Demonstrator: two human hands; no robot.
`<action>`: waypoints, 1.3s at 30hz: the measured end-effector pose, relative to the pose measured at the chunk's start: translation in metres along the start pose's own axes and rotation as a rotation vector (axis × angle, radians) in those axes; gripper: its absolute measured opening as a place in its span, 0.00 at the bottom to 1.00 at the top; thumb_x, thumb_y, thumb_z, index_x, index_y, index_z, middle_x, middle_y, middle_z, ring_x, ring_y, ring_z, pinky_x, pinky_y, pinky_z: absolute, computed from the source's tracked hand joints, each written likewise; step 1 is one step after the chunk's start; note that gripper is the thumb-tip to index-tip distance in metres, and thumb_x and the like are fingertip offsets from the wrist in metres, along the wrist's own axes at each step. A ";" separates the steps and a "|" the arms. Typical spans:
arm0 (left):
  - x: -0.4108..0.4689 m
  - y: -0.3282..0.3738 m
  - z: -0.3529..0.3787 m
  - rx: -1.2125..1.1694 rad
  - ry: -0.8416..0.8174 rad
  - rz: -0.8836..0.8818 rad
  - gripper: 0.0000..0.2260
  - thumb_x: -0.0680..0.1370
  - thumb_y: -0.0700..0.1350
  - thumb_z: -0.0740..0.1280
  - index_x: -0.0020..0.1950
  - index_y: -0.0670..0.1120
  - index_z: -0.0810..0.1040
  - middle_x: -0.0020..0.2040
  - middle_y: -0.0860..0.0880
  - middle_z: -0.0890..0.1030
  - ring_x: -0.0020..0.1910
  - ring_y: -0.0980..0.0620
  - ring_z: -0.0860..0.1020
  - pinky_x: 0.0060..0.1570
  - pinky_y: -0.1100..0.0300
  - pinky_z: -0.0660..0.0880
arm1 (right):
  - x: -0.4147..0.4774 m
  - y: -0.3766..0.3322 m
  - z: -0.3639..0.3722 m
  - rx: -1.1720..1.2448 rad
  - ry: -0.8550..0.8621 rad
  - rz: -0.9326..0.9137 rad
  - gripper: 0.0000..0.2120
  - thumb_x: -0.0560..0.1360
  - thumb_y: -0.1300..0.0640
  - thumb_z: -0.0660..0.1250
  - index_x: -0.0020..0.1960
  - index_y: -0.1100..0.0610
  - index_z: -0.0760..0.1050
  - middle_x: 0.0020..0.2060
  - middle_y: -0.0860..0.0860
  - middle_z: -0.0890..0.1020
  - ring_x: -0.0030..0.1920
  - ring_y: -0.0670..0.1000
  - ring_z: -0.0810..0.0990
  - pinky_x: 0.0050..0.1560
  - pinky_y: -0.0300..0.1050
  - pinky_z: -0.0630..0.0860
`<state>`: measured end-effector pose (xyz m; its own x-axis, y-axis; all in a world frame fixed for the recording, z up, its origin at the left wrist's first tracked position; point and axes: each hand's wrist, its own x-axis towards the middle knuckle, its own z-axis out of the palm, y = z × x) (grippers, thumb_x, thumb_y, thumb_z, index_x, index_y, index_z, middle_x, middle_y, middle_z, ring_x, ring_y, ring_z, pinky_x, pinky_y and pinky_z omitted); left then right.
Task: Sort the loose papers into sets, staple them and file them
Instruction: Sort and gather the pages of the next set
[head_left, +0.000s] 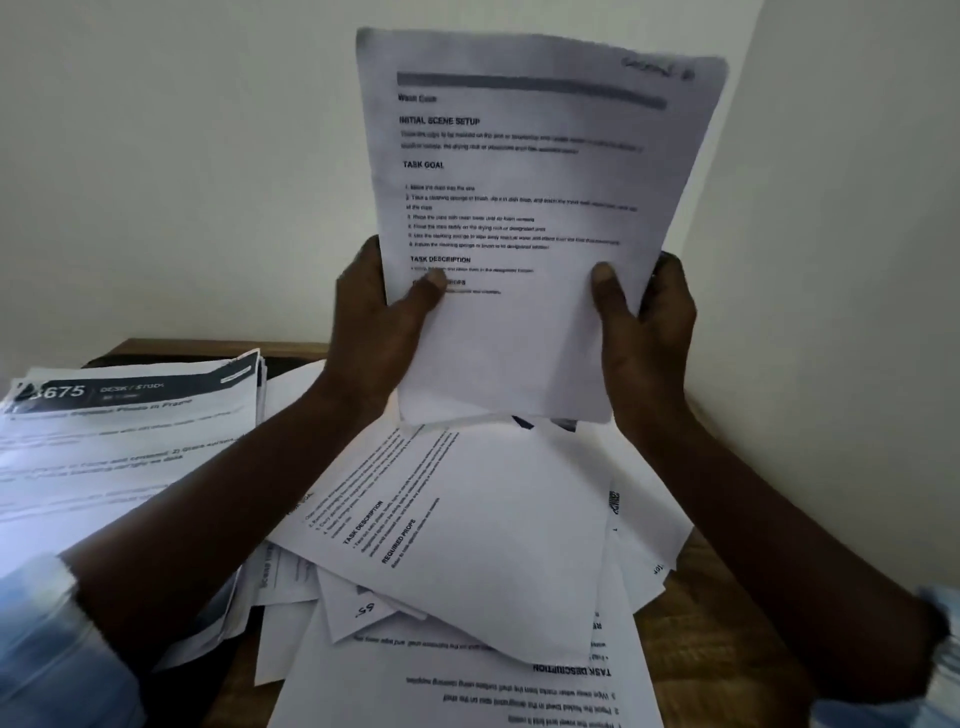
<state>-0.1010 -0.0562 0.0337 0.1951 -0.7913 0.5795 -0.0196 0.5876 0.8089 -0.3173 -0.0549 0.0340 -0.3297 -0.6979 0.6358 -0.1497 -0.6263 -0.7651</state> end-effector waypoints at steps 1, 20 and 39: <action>-0.004 -0.005 0.001 0.000 -0.015 -0.027 0.14 0.80 0.37 0.71 0.65 0.43 0.78 0.61 0.48 0.85 0.58 0.49 0.84 0.57 0.53 0.82 | -0.001 0.001 0.001 -0.027 -0.013 0.005 0.09 0.80 0.54 0.71 0.58 0.53 0.75 0.51 0.48 0.83 0.49 0.45 0.83 0.52 0.40 0.80; 0.051 -0.033 -0.105 1.130 -0.704 -0.580 0.15 0.71 0.58 0.79 0.44 0.46 0.88 0.42 0.47 0.87 0.38 0.51 0.83 0.52 0.51 0.82 | 0.003 0.093 -0.038 0.110 -0.280 0.482 0.29 0.58 0.38 0.83 0.53 0.53 0.85 0.52 0.53 0.88 0.53 0.58 0.87 0.52 0.54 0.85; 0.017 -0.033 -0.074 0.596 -0.859 -0.574 0.07 0.77 0.45 0.77 0.50 0.48 0.80 0.34 0.53 0.79 0.34 0.55 0.74 0.35 0.63 0.72 | 0.022 0.081 -0.063 0.031 0.011 0.382 0.07 0.78 0.60 0.74 0.55 0.52 0.82 0.53 0.50 0.87 0.53 0.53 0.86 0.57 0.50 0.82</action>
<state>-0.0240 -0.0762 0.0098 -0.3913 -0.9007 -0.1889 -0.6404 0.1191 0.7587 -0.3954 -0.0995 -0.0201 -0.3658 -0.8795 0.3045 0.0142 -0.3324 -0.9430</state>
